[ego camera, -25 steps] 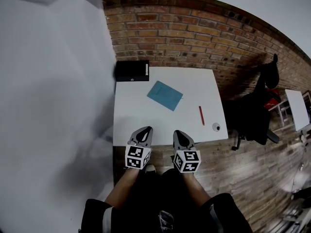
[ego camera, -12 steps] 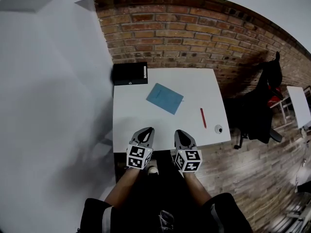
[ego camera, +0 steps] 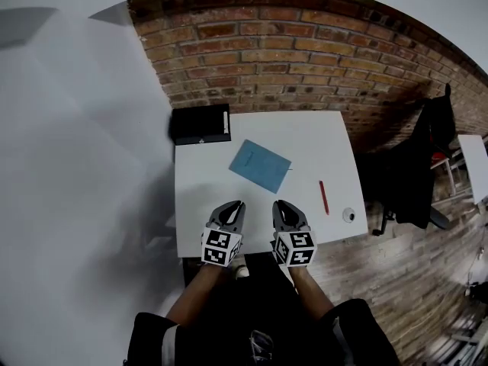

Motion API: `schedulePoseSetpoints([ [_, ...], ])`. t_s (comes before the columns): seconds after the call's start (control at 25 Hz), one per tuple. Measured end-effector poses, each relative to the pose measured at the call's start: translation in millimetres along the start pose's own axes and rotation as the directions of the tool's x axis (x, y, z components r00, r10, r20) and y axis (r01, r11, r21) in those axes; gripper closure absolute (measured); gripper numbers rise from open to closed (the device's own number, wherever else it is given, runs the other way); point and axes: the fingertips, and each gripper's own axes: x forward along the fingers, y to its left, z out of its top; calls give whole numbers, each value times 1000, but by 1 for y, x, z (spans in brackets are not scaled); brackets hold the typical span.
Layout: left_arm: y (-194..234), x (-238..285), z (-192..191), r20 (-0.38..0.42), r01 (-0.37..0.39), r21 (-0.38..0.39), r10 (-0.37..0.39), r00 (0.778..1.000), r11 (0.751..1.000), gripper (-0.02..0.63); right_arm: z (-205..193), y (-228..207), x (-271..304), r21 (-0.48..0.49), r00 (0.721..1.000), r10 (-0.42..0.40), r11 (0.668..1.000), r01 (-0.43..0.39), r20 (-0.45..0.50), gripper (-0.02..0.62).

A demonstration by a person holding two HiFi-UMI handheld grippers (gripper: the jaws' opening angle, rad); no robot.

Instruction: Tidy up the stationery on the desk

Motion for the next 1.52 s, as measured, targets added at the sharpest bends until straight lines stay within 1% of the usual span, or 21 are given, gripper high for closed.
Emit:
schedulePoseSetpoints([
  [0.12, 10, 21, 1, -18, -3, -16, 2, 1000, 1000, 580, 5, -13, 24, -11, 1000, -1, 1000, 1, -18, 569],
  [0.36, 29, 60, 1, -27, -15, -58, 14, 1000, 998, 580, 15, -37, 69, -59, 999, 11, 998, -13, -44, 568],
  [0.44, 33, 71, -2, -37, -23, -87, 20, 999, 996, 580, 16, -44, 83, -79, 998, 22, 997, -27, -59, 565],
  [0.52, 38, 82, -9, -53, -44, -134, 37, 998, 990, 576, 14, -51, 98, -98, 996, 33, 994, -41, -80, 540],
  [0.64, 47, 95, -24, -93, -99, -186, 83, 992, 978, 512, 12, -61, 120, -125, 992, 54, 990, -68, -113, 502],
  [0.76, 58, 105, -34, -118, -154, -229, 129, 985, 961, 463, 9, -66, 141, -156, 982, 95, 980, -121, -163, 486],
  [0.8, 62, 108, -36, -121, -170, -247, 144, 982, 954, 451, 8, -66, 148, -169, 977, 113, 975, -145, -182, 482],
  [0.92, 69, 117, -38, -126, -219, -311, 188, 974, 925, 387, 7, -69, 166, -214, 959, 168, 952, -218, -228, 467],
  [1.08, 68, 129, -46, -159, -276, -372, 233, 960, 886, 379, 1, -76, 187, -257, 927, 232, 915, -311, -295, 456],
  [1.24, 65, 143, -57, -206, -316, -417, 250, 946, 852, 378, -8, -85, 208, -295, 898, 262, 880, -372, -352, 454],
  [1.32, 64, 148, -62, -224, -328, -457, 250, 942, 827, 379, -14, -90, 218, -307, 887, 264, 868, -390, -379, 454],
  [1.44, 61, 158, -69, -256, -335, -528, 230, 939, 780, 379, -23, -99, 230, -318, 869, 263, 854, -412, -420, 454],
  [1.52, 59, 165, -74, -278, -341, -570, 215, 936, 747, 379, -32, -102, 237, -309, 848, 271, 845, -436, -455, 453],
])
